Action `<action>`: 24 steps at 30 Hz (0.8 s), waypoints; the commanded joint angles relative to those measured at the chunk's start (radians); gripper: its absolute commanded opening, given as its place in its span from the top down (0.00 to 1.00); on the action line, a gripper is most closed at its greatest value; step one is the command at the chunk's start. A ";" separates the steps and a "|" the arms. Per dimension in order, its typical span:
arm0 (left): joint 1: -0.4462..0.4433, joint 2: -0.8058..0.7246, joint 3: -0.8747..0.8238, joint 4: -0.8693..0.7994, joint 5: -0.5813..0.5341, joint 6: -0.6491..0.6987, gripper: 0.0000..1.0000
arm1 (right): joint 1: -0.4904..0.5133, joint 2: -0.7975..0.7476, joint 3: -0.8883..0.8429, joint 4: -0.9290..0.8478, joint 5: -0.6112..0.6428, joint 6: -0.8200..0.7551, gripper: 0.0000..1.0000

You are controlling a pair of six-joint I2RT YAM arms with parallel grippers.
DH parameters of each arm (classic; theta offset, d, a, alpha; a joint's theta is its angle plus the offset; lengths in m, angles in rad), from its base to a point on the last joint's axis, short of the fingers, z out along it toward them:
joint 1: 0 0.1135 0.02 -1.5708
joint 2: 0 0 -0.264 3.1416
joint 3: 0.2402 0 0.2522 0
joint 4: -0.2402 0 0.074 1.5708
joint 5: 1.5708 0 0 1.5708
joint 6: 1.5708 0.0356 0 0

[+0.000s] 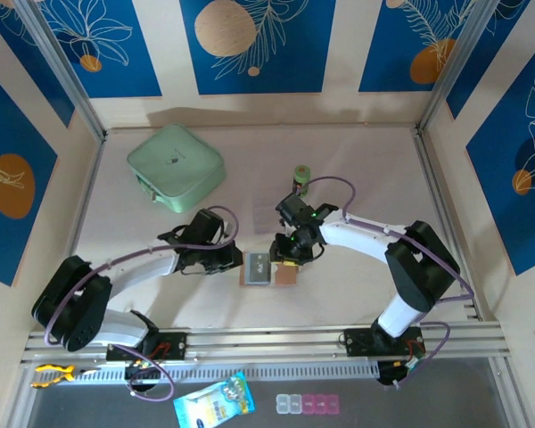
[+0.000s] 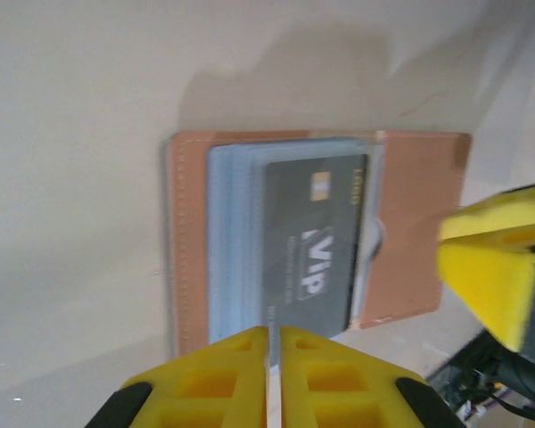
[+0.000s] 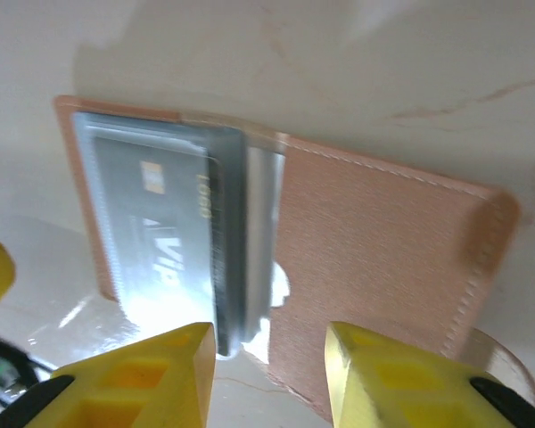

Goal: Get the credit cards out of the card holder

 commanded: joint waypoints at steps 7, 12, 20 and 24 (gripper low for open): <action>-0.048 0.060 0.080 0.024 0.022 0.040 0.89 | -0.035 -0.016 -0.069 0.206 -0.178 -0.003 0.69; -0.060 0.100 0.110 0.010 0.012 0.038 0.90 | -0.049 -0.009 -0.102 0.260 -0.209 -0.014 0.71; -0.075 0.125 0.082 0.072 0.001 0.003 0.90 | -0.055 -0.012 -0.153 0.312 -0.231 0.022 0.71; -0.080 0.132 0.065 0.087 -0.009 -0.012 0.89 | -0.054 -0.010 -0.168 0.332 -0.227 0.042 0.71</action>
